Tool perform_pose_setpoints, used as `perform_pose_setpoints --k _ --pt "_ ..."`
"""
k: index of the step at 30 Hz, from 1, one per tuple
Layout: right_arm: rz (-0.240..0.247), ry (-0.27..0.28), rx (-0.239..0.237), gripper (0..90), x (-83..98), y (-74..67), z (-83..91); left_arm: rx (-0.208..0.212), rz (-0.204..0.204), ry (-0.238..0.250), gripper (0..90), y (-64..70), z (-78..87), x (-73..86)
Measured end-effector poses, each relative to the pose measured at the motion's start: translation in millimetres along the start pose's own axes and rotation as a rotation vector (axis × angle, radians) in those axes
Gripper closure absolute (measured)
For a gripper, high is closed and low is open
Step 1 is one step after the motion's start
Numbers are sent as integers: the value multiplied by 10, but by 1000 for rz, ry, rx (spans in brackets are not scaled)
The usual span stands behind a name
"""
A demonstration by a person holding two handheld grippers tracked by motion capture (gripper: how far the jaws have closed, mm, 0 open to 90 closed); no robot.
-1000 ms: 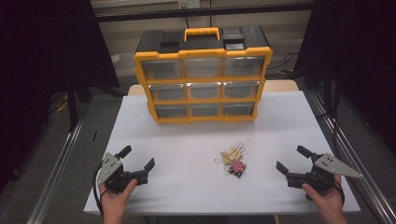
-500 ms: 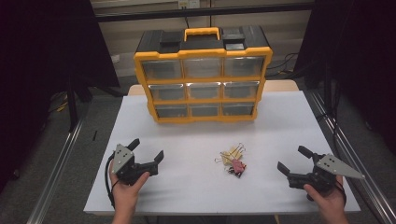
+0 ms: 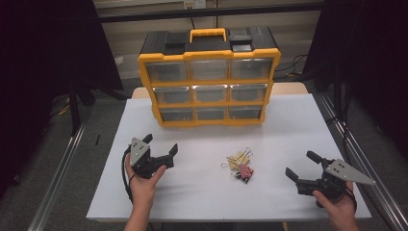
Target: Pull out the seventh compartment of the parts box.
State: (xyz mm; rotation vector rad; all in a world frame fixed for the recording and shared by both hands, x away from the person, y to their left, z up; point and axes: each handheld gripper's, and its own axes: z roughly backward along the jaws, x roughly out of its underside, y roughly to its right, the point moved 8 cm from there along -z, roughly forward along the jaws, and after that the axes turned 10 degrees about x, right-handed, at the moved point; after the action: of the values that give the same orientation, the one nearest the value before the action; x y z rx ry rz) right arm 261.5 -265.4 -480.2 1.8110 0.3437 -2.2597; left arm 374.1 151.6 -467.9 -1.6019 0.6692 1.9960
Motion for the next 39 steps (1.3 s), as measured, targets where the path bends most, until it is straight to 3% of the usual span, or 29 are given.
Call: perform_pose_setpoints --k 12,15,18,26,35,39 --pt "0 1 -5 15 -3 -5 -17 -11 23 36 14 31 -337 -77" --pt "-10 0 -1 15 0 -3 -18 -18 4 28 13 26 -412 -96" --pt "-11 -1 -2 15 1 2 -12 -28 16 34 12 23 -477 -109" --pt "-12 -2 -2 15 2 2 -4 -44 -4 41 17 31 -666 -129" --pt "0 2 -9 16 5 1 4 -101 10 64 28 -9 -817 -156" --pt "-1 1 -5 15 4 3 9 -109 -5 59 33 -51 -858 -171"
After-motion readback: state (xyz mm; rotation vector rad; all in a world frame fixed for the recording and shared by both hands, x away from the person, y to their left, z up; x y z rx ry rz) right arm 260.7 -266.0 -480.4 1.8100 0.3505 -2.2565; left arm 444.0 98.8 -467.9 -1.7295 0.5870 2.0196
